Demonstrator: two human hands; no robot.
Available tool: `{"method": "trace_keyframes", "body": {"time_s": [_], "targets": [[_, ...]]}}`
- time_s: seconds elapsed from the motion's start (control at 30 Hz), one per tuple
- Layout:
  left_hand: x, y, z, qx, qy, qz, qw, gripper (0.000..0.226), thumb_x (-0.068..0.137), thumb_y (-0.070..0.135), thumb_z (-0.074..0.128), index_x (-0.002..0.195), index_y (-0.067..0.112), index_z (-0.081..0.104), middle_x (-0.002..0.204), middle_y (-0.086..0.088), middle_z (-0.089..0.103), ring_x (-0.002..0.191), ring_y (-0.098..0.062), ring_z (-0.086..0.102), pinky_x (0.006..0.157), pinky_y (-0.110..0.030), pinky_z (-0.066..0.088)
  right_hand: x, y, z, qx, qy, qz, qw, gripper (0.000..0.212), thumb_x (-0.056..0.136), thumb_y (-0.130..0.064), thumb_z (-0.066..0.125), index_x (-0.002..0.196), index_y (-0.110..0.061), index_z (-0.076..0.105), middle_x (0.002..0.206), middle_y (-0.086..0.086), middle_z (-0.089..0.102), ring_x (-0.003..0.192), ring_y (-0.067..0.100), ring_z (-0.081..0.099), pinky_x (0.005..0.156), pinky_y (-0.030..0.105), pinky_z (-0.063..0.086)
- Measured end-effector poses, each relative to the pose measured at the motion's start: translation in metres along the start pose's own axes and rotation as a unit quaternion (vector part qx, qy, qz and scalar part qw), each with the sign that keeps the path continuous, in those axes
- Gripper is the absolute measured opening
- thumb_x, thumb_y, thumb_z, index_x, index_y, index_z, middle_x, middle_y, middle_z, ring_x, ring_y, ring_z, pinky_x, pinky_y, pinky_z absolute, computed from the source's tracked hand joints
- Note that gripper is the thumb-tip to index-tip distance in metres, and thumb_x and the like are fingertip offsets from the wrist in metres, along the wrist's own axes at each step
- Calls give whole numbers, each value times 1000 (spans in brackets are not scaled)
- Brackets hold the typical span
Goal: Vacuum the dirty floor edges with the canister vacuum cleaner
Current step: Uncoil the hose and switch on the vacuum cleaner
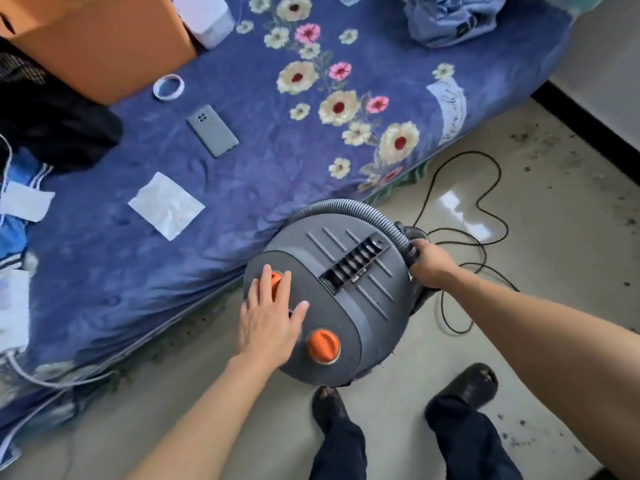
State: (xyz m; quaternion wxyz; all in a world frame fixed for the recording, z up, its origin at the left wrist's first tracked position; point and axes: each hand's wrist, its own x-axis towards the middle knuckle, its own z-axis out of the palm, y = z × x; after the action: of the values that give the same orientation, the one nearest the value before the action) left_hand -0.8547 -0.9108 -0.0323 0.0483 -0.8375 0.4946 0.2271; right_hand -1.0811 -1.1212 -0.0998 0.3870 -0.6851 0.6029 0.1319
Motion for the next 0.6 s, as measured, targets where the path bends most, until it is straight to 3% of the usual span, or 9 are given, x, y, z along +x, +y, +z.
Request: {"method": "trace_keyframes", "body": {"time_s": [0.13, 0.23, 0.3, 0.37, 0.5, 0.6], "targets": [[-1, -5, 22, -24, 25, 19, 999, 68, 97, 52, 35, 154, 26, 8, 162, -6, -8, 146, -34, 7, 112, -45, 29, 29, 7, 17, 2, 21, -5, 1000, 42, 80, -12, 66, 121, -13, 58, 115, 12, 65, 103, 30, 60, 84, 30, 44], [1, -9, 32, -26, 84, 28, 996, 67, 92, 51, 44, 151, 25, 25, 161, -8, 12, 141, -37, 24, 101, -49, 42, 39, 9, 18, -13, 32, -4, 999, 28, 77, -17, 73, 102, -18, 61, 96, 8, 67, 85, 26, 58, 74, 28, 40], [3, -13, 37, -12, 122, 46, 991, 66, 87, 48, 55, 145, 21, 40, 155, -12, 29, 133, -41, 39, 89, -50, 51, 32, 7, 6, -36, 35, -5, 999, 32, 71, -16, 77, 96, -24, 59, 87, 5, 65, 79, 25, 58, 69, 27, 39], [2, -14, 38, -14, 122, 55, 991, 67, 84, 46, 62, 143, 19, 44, 152, -14, 35, 129, -42, 44, 86, -49, 53, 16, -1, -11, -58, 63, -19, 996, 33, 67, -15, 77, 92, -23, 57, 82, 6, 65, 74, 26, 58, 62, 28, 40], [-10, -9, 28, -61, 91, 68, 992, 70, 82, 44, 68, 143, 19, 44, 155, -12, 31, 133, -42, 39, 95, -49, 50, -29, -49, -49, -107, 136, -98, 980, 27, 70, -21, 75, 88, -25, 56, 72, 2, 60, 72, 30, 58, 59, 30, 40], [-10, -21, 15, -158, 38, 85, 983, 63, 92, 40, 57, 147, 20, 35, 159, -4, 21, 141, -31, 27, 113, -42, 31, -63, -106, -74, -166, 152, -184, 957, 32, 68, -22, 72, 96, -28, 58, 76, 0, 59, 73, 30, 57, 63, 30, 40]]}}
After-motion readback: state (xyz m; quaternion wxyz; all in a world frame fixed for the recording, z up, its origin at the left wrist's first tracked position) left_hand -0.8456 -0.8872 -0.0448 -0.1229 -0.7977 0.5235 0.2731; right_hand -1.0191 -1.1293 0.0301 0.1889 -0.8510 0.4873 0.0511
